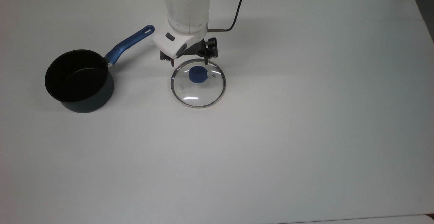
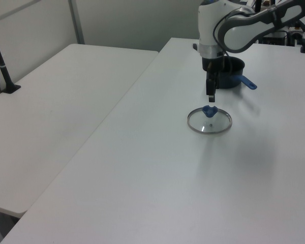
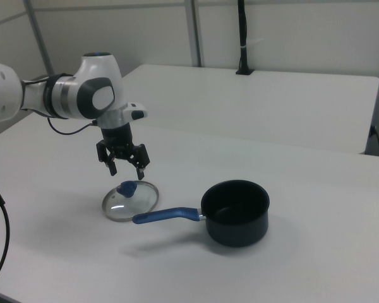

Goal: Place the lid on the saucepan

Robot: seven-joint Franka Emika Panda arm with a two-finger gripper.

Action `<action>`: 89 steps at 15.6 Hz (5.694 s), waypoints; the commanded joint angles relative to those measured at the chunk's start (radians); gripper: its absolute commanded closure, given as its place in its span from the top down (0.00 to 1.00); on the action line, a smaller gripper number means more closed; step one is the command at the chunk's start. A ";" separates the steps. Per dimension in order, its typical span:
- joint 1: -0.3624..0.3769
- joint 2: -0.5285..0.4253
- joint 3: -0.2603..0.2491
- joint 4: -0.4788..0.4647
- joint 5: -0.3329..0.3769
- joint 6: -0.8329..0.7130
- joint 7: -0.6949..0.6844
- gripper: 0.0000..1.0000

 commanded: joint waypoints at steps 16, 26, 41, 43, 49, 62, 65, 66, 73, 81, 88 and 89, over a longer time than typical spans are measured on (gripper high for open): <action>0.010 0.075 0.041 -0.071 0.009 0.143 0.078 0.87; 0.001 0.007 0.037 -0.028 0.012 0.032 0.082 0.59; -0.313 0.036 0.011 0.234 -0.014 -0.084 -0.224 0.60; -0.376 0.065 0.012 0.266 -0.008 -0.078 -0.238 0.60; -0.445 0.153 0.012 0.335 0.007 -0.068 -0.273 0.60; -0.468 0.180 0.011 0.342 0.010 -0.031 -0.278 0.62; -0.471 0.180 0.011 0.342 0.010 -0.031 -0.278 0.62; -0.474 0.180 0.011 0.340 0.010 -0.031 -0.280 0.62; -0.473 0.193 0.011 0.331 0.010 0.028 -0.270 0.70; -0.445 0.144 0.026 0.332 -0.006 -0.025 -0.166 1.00; -0.208 -0.055 0.024 0.274 -0.115 -0.221 0.155 1.00; -0.182 -0.086 0.023 0.265 -0.111 -0.257 0.174 1.00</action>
